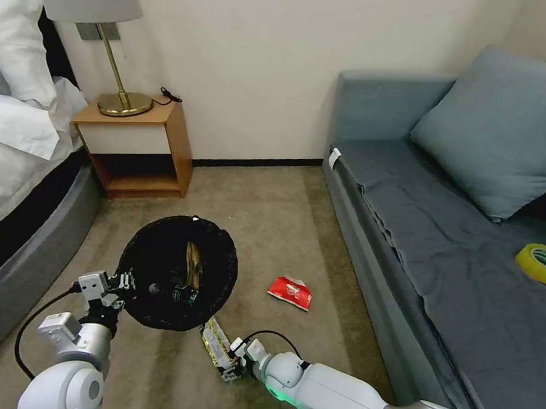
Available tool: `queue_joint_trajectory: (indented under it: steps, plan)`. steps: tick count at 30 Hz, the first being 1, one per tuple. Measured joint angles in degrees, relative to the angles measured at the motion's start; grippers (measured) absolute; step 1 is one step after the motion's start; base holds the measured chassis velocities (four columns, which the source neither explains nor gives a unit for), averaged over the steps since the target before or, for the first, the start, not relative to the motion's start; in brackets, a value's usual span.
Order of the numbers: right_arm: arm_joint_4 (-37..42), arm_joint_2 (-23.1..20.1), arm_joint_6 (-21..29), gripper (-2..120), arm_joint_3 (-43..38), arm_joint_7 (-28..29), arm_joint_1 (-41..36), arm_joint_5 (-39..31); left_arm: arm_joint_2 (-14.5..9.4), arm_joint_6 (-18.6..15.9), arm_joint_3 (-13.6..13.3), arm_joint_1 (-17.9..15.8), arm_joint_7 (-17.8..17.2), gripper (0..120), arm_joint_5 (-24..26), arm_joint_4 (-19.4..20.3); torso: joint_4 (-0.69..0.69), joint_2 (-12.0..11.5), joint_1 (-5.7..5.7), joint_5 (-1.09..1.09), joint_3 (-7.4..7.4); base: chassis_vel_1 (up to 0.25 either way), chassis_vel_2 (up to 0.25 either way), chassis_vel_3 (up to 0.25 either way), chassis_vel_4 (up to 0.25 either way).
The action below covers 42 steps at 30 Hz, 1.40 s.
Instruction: Pick up the trash bin, then pick up the garbage on the floor and place it into the trash bin.
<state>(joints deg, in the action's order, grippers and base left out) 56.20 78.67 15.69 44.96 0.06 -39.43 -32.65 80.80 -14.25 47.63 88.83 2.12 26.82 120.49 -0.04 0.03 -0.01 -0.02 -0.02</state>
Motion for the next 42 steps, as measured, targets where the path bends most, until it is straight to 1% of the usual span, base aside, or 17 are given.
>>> queue_joint_trajectory:
  steps: [1,5,7,10,13,14,16,20,21,24,25,29,30,34,35,38,42]
  plan:
    - [0.0,0.0,0.0,93,0.0,0.0,0.0,0.0,0.0,0.0,0.0,0.0,0.0,4,0.0,0.0,0.0,0.0,0.0,0.0,0.0,0.0,0.0,0.0,0.0]
    - [0.64,-0.17,-0.07,83,0.04,0.03,-0.13,0.05,0.04,0.13,0.14,0.13,0.04,4,-0.02,-0.01,0.02,-0.01,0.0,0.01,0.0,0.0,0.0,0.0,0.0]
    - [1.04,-0.31,-0.07,82,0.09,0.05,-0.17,0.02,0.04,0.17,0.17,0.13,0.04,4,-0.02,-0.04,0.04,-0.02,0.0,0.01,0.01,0.0,0.0,0.0,0.0]
    - [1.83,-0.48,-0.07,73,0.42,0.16,-0.36,-0.04,0.07,0.37,0.2,0.1,0.05,4,-0.06,-0.19,0.03,-0.03,0.0,0.0,0.01,0.0,0.0,0.0,0.0]
    - [2.01,-0.47,-0.07,69,0.48,0.22,-0.44,-0.05,0.08,0.4,0.19,0.09,0.06,4,-0.08,-0.27,0.03,-0.03,0.0,0.0,0.01,0.0,0.0,0.0,0.0]
    - [2.1,-0.4,-0.08,63,0.55,0.25,-0.53,-0.06,0.06,0.47,0.19,0.11,0.07,4,-0.09,-0.36,0.03,-0.03,0.0,0.01,0.01,0.0,0.0,0.0,0.0]
    - [2.14,-0.37,-0.13,61,0.57,0.25,-0.54,-0.06,0.03,0.51,0.2,0.12,0.07,4,-0.09,-0.39,0.04,-0.03,0.0,0.01,0.01,0.0,0.0,0.0,0.0]
    - [2.24,-0.38,-0.49,49,0.68,0.24,-0.6,-0.08,-0.11,0.54,0.3,0.1,0.09,4,-0.08,-0.48,0.04,-0.03,0.0,0.02,0.02,0.0,0.0,0.0,0.0]
    - [2.24,-0.38,-0.49,49,0.68,0.24,-0.6,-0.08,-0.11,0.54,0.3,0.1,0.09,4,-0.08,-0.48,0.04,-0.03,0.0,0.02,0.02,0.0,0.0,0.0,0.0]
    - [2.31,-0.34,-0.78,39,0.7,0.23,-0.66,-0.09,-0.1,0.55,0.27,-0.03,0.12,4,-0.08,-0.67,0.06,-0.03,0.0,0.04,0.02,0.0,0.0,0.0,0.0]
    - [2.31,-0.34,-0.78,39,0.7,0.23,-0.66,-0.09,-0.1,0.55,0.27,-0.03,0.12,4,-0.08,-0.67,0.06,-0.03,0.0,0.04,0.02,0.0,0.0,0.0,0.0]
    - [2.32,-0.31,-1.24,27,0.69,0.14,-0.69,-0.13,-0.04,0.56,0.12,-0.24,0.15,4,-0.13,-1.01,0.08,-0.03,0.0,0.05,0.02,0.0,0.0,0.0,0.0]
    - [2.32,-0.31,-1.24,27,0.69,0.14,-0.69,-0.13,-0.04,0.56,0.12,-0.24,0.15,4,-0.13,-1.01,0.08,-0.03,0.0,0.05,0.02,0.0,0.0,0.0,0.0]
    - [2.31,-0.29,-1.68,13,0.52,-0.02,-0.74,-0.22,0.0,0.58,-0.01,-0.34,0.17,4,-0.27,-1.28,0.07,-0.04,0.0,0.05,0.03,0.0,0.0,0.0,0.0]
    - [2.31,-0.29,-1.68,13,0.52,-0.02,-0.74,-0.22,0.0,0.58,-0.01,-0.34,0.17,4,-0.27,-1.28,0.07,-0.04,0.0,0.05,0.03,0.0,0.0,0.0,0.0]
    - [2.5,-0.23,-1.82,1,0.16,0.1,-0.8,-0.4,-0.01,0.62,-0.05,-0.45,0.22,4,-0.43,-1.56,0.09,-0.04,0.01,0.06,0.04,0.0,0.0,0.0,0.0]
    - [2.53,-0.45,-1.87,0,-0.64,0.64,-0.45,-0.45,-0.09,0.66,-0.02,-0.53,0.22,4,-0.52,-1.74,0.05,-0.04,0.01,-0.02,0.03,0.0,0.0,0.0,0.0]
